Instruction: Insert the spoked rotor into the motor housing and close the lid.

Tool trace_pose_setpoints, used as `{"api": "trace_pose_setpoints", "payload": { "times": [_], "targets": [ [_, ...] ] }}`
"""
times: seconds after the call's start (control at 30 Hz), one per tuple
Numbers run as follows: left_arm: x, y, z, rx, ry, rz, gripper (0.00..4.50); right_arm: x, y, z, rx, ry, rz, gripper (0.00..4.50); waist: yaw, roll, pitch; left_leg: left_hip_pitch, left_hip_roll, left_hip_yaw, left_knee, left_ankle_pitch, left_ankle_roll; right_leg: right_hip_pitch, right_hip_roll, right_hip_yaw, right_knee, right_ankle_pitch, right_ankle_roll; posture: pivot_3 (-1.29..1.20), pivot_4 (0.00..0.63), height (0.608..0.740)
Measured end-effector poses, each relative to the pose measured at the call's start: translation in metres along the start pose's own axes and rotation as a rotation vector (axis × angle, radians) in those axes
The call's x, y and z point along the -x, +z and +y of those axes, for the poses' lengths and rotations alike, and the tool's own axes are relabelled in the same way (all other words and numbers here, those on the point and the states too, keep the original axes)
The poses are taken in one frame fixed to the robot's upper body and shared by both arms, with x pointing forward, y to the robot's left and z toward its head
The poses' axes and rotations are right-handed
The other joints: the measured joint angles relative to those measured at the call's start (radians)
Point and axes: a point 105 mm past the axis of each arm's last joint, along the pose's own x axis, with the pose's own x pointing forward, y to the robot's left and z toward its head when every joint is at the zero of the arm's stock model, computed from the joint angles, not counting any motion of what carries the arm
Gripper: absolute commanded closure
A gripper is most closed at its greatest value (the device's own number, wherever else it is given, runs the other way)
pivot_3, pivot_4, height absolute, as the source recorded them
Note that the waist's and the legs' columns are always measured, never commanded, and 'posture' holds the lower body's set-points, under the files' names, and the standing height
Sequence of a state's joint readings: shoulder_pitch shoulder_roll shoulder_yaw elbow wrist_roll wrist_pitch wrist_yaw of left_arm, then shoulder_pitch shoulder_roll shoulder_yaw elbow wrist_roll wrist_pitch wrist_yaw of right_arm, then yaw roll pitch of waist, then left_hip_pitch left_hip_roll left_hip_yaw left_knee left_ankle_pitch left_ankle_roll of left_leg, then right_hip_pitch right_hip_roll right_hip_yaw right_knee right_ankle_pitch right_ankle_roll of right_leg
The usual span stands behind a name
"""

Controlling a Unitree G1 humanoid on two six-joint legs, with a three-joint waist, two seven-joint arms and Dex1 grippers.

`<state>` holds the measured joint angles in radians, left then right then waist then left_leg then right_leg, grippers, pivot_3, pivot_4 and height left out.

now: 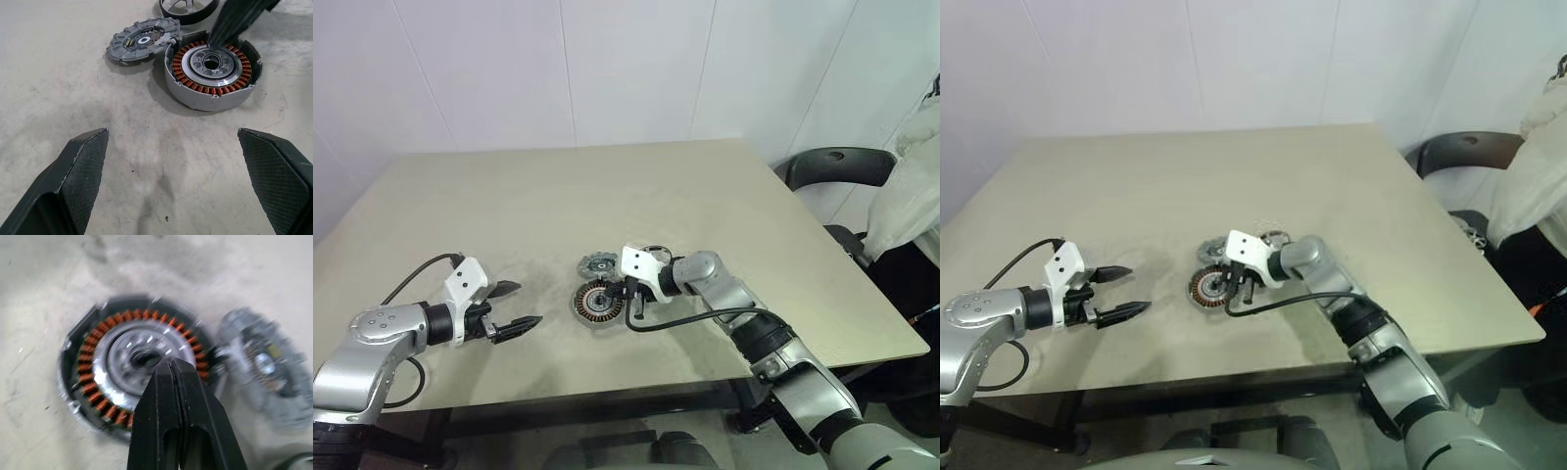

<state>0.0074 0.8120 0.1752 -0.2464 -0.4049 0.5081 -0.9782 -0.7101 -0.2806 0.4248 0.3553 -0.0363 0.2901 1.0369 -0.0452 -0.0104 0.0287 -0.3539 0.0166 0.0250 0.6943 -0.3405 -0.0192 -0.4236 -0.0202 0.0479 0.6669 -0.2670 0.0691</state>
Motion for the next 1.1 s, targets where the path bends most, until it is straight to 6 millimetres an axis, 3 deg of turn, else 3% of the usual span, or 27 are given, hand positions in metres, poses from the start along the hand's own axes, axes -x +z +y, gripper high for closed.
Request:
{"api": "trace_pose_setpoints", "payload": {
  "times": [0.1, 0.27, 0.4, 0.5, 0.63, 0.9, 1.1],
  "targets": [
    [0.0, 0.0, 0.0, -0.003, 0.0, -0.002, 0.0, 0.003, 0.011, -0.006, -0.007, -0.017, -0.043, 4.47, 0.0, 0.0, 0.0, 0.0, 0.0, 0.0, 0.0, 0.0, 0.0, 0.0, -0.001, 0.0, 0.0, 0.0, 0.0, 0.0, 0.0, 0.74],
    [0.0, 0.001, 0.0, -0.01, 0.0, -0.007, 0.0, 0.0, 0.025, 0.0, -0.016, 0.013, -0.102, 4.47, 0.0, 0.0, 0.0, 0.0, -0.001, 0.0, -0.001, 0.0, 0.0, 0.0, -0.003, -0.001, 0.0, 0.0, 0.0, 0.0, 0.0, 0.74],
    [0.0, 0.001, 0.0, -0.01, 0.001, -0.006, 0.0, -0.005, 0.016, 0.009, -0.025, 0.045, -0.078, 4.47, 0.001, 0.0, 0.0, -0.001, -0.002, 0.0, -0.001, 0.0, 0.0, 0.0, -0.005, -0.001, 0.0, 0.0, 0.0, 0.0, 0.0, 0.74],
    [0.0, -0.001, 0.0, -0.005, 0.003, -0.002, 0.0, -0.012, -0.005, 0.019, -0.049, 0.069, -0.012, 4.47, 0.0, 0.0, 0.0, -0.001, -0.002, 0.0, -0.001, 0.0, 0.0, 0.0, -0.005, -0.001, 0.0, 0.0, 0.0, 0.0, 0.0, 0.74],
    [0.001, -0.004, -0.001, 0.001, 0.006, 0.004, 0.0, -0.013, -0.013, 0.014, -0.039, 0.029, 0.004, 4.47, -0.001, 0.0, 0.0, 0.002, -0.002, 0.0, -0.001, 0.0, 0.0, 0.002, -0.004, -0.001, 0.0, 0.0, 0.0, 0.0, 0.0, 0.74],
    [0.0, -0.004, -0.001, 0.001, 0.013, 0.004, 0.0, -0.011, -0.01, 0.012, -0.126, 0.031, -0.033, 4.47, 0.0, 0.0, 0.0, 0.001, -0.002, 0.0, -0.001, 0.0, 0.0, 0.002, -0.005, -0.001, 0.0, 0.0, 0.0, 0.0, 0.0, 0.74],
    [-0.001, -0.004, -0.001, 0.004, 0.013, 0.0, 0.0, -0.008, 0.01, 0.012, -0.156, 0.048, -0.119, 4.47, 0.0, 0.0, 0.0, 0.0, -0.002, 0.0, -0.002, 0.0, 0.0, 0.0, -0.005, -0.001, 0.0, 0.0, 0.0, 0.0, 0.0, 0.74]
  ]
}}
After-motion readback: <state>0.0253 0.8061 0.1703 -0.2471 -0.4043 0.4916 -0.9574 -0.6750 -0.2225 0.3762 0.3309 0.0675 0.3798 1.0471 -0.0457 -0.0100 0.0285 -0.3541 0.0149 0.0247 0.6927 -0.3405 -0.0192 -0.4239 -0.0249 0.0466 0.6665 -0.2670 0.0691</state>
